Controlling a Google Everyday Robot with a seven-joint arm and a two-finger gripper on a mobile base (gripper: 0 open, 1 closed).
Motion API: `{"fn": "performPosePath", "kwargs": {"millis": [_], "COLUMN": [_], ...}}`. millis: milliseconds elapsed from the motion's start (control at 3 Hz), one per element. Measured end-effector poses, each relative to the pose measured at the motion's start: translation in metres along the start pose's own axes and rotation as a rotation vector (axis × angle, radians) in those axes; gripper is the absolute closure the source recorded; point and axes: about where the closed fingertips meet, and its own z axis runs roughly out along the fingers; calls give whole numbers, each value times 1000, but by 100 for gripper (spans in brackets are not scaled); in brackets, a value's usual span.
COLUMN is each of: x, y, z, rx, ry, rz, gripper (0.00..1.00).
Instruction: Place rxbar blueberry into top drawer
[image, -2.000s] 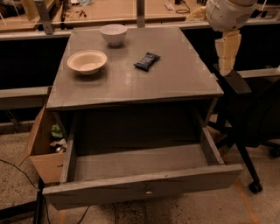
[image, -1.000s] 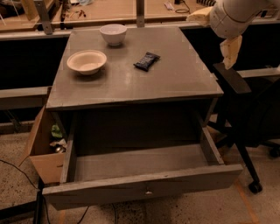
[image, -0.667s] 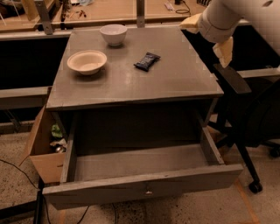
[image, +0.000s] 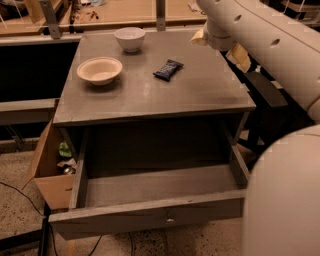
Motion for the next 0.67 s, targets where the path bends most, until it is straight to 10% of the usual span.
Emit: {"fn": "performPosePath", "kwargs": {"millis": [667], "x": [-31], "y": [-56], "z": [18], "rx": [-41], "ry": [-88], "rz": [-81], "gripper": [0]}}
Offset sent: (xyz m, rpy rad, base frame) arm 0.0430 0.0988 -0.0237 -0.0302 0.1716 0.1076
